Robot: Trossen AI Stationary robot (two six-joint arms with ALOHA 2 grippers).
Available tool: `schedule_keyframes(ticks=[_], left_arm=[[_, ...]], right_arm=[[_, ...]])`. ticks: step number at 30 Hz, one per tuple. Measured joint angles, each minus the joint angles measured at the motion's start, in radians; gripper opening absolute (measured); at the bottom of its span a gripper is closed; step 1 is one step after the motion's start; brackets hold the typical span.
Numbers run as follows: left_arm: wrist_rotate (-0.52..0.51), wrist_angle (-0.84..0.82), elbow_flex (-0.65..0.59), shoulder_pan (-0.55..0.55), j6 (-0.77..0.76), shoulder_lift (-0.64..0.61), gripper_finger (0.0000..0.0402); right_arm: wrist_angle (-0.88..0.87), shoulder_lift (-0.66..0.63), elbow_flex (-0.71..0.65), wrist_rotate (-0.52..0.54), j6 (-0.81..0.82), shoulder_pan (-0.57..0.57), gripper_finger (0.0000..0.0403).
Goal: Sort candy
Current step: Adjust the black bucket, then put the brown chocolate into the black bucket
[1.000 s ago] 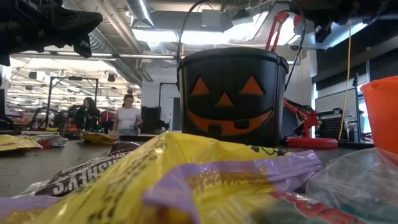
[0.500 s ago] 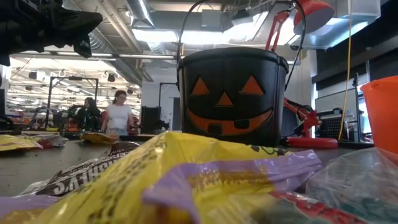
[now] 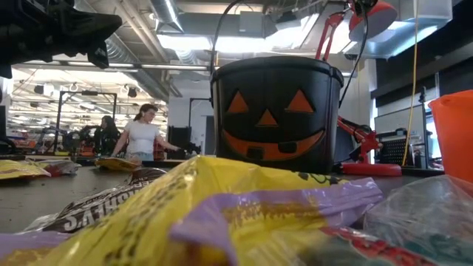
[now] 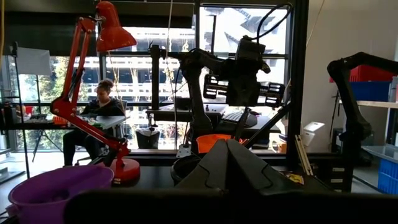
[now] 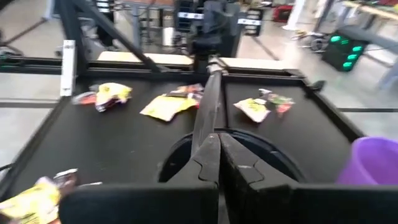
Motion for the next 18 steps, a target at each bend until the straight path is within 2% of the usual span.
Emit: schedule_keyframes(ticks=[9, 18], left_arm=[[0.000, 0.000, 0.000, 0.000, 0.000, 0.000, 0.0000], [0.000, 0.000, 0.000, 0.000, 0.000, 0.000, 0.0000]], right_arm=[[0.002, 0.066, 0.000, -0.087, 0.068, 0.000, 0.0005], [0.006, 0.182, 0.000, -0.118, 0.138, 0.000, 0.0005]])
